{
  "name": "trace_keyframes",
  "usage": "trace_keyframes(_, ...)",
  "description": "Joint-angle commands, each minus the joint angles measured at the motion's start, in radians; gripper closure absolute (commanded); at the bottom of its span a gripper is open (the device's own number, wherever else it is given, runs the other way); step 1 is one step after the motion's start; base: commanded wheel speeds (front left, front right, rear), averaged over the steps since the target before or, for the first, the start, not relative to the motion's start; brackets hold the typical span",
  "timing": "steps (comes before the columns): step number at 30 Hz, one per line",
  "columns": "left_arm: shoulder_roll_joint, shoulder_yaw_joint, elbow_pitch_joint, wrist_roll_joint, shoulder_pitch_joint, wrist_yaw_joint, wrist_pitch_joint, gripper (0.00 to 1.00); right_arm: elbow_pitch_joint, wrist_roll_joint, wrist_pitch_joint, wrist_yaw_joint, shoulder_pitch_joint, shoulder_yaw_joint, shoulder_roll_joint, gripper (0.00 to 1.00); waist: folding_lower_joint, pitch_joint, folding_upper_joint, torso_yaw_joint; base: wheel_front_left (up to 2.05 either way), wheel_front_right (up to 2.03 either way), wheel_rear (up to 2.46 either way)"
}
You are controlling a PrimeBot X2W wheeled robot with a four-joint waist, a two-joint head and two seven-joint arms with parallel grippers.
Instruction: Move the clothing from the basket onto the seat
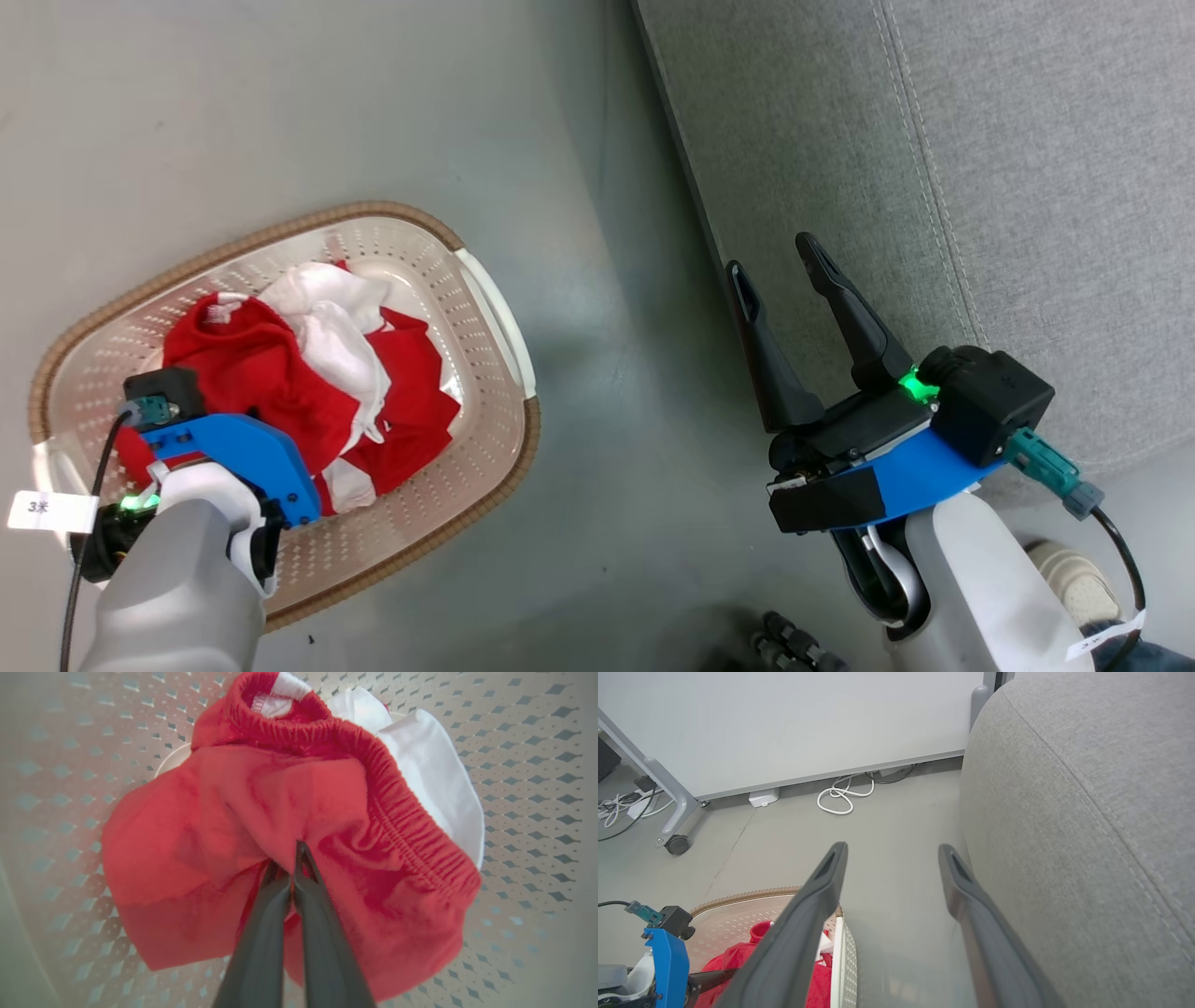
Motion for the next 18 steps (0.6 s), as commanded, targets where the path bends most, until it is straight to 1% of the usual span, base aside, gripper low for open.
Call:
trace_keyframes(1, -0.003, -0.002, 0.002, -0.002, -0.011, -0.007, -0.005, 1.00, 0.004, -0.002, -0.006, 0.000, -0.012, -0.002, -0.001, 0.00, -0.0001, -0.018, 0.0000, 0.012, 0.00, 0.00, 0.00)
trace_keyframes(6, -0.027, -0.013, 0.006, -0.009, 0.007, -0.051, -0.023, 1.00, 0.022, -0.017, -0.006, 0.000, -0.014, -0.006, -0.002, 0.00, -0.0001, -0.095, 0.0000, 0.054, 0.00, 0.00, 0.00)
trace_keyframes(11, -0.058, -0.020, 0.009, -0.027, 0.034, -0.099, -0.040, 1.00, 0.053, -0.028, -0.006, 0.000, 0.003, 0.000, -0.002, 0.00, -0.0001, -0.205, 0.0000, 0.102, 0.00, 0.00, 0.00)
trace_keyframes(14, -0.076, -0.027, 0.002, -0.037, 0.048, -0.116, -0.052, 1.00, 0.074, -0.032, -0.006, 0.000, 0.020, 0.007, -0.002, 0.00, -0.0001, -0.273, 0.0000, 0.130, 0.00, 0.00, 0.00)
trace_keyframes(18, -0.102, -0.044, -0.023, -0.051, 0.065, -0.128, -0.062, 1.00, 0.104, -0.048, -0.005, 0.000, 0.048, 0.001, -0.002, 0.00, -0.0001, -0.368, 0.0000, 0.174, 0.00, 0.00, 0.00)
